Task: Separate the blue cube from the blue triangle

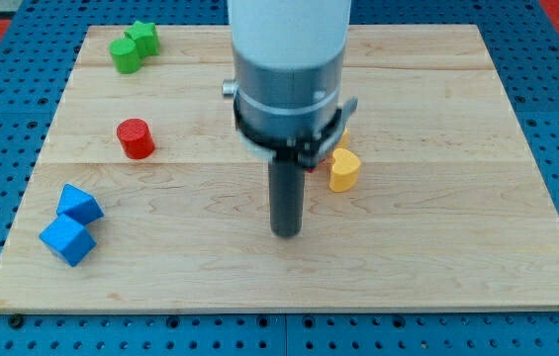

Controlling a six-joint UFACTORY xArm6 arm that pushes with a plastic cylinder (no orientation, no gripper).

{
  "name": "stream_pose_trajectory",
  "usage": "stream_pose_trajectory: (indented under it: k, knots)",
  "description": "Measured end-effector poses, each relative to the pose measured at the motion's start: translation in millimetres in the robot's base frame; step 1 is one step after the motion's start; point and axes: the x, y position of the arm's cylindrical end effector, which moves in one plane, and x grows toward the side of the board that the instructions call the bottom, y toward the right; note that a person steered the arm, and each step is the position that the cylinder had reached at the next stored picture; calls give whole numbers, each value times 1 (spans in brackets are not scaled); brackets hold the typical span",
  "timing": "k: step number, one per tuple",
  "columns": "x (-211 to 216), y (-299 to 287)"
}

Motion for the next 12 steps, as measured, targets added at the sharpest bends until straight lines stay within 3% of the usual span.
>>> stream_pose_trajectory:
  k: [1, 4, 5, 6, 8, 10, 11, 12]
  knots:
    - [60, -44]
    - [44, -239]
    - [-17, -242]
    - [-46, -211]
    - [-20, -179]
    - [-18, -72]
    - [-28, -57]
    - [-21, -112]
